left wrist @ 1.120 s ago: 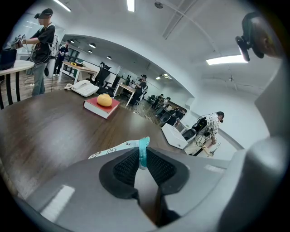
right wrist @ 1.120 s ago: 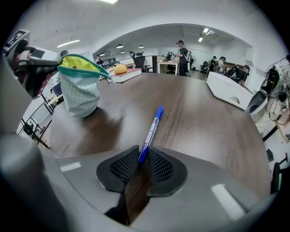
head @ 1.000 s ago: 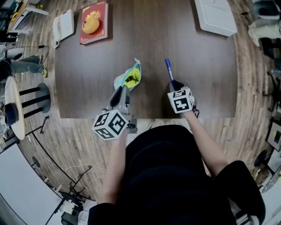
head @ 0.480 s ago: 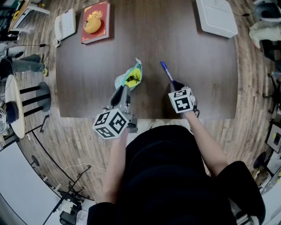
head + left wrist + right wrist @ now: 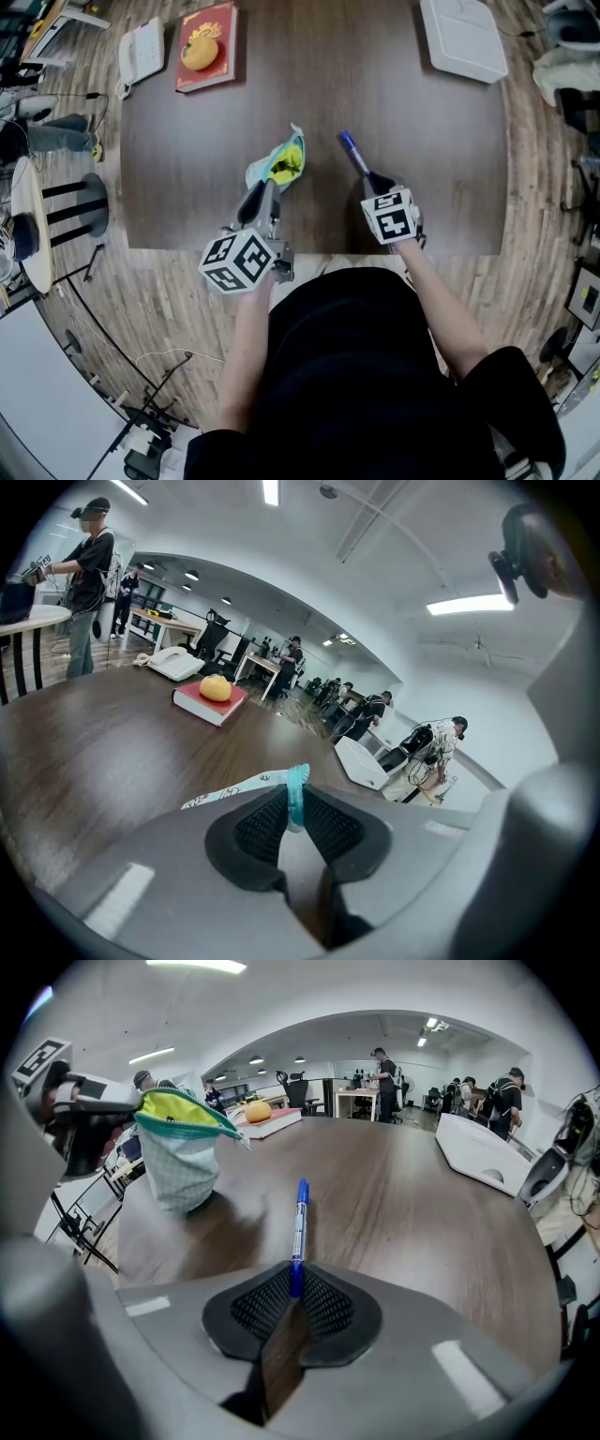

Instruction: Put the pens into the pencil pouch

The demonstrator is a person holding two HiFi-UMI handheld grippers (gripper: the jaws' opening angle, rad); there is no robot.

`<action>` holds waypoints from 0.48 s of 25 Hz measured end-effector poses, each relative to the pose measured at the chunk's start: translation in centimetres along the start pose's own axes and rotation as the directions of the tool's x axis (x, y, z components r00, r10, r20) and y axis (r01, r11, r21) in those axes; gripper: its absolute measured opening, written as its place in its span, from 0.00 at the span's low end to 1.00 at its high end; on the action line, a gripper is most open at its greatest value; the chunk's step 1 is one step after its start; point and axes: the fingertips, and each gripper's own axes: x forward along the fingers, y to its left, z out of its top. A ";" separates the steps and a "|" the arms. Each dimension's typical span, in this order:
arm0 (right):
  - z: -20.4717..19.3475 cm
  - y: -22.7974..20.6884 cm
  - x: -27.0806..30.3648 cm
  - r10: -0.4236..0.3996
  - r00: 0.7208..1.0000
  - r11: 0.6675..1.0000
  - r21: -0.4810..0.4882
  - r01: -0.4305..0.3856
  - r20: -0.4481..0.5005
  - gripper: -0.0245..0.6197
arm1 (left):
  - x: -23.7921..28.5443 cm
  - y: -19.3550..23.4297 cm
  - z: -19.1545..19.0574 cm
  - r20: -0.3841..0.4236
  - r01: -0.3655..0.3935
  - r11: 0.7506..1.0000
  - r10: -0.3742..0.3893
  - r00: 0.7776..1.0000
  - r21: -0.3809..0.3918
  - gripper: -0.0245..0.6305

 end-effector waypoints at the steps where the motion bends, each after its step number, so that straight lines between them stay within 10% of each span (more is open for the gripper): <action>1: 0.2 0.1 -0.3 0.007 1.000 1.000 -0.002 -0.007 0.004 0.10 | 0.0 0.0 0.0 0.001 0.000 1.000 0.000 1.000 0.000 0.11; 12: 4.2 1.8 -4.1 0.092 0.993 0.991 -0.105 -0.085 0.073 0.10 | 0.3 -0.3 0.2 0.007 0.006 1.000 -0.006 1.000 0.000 0.11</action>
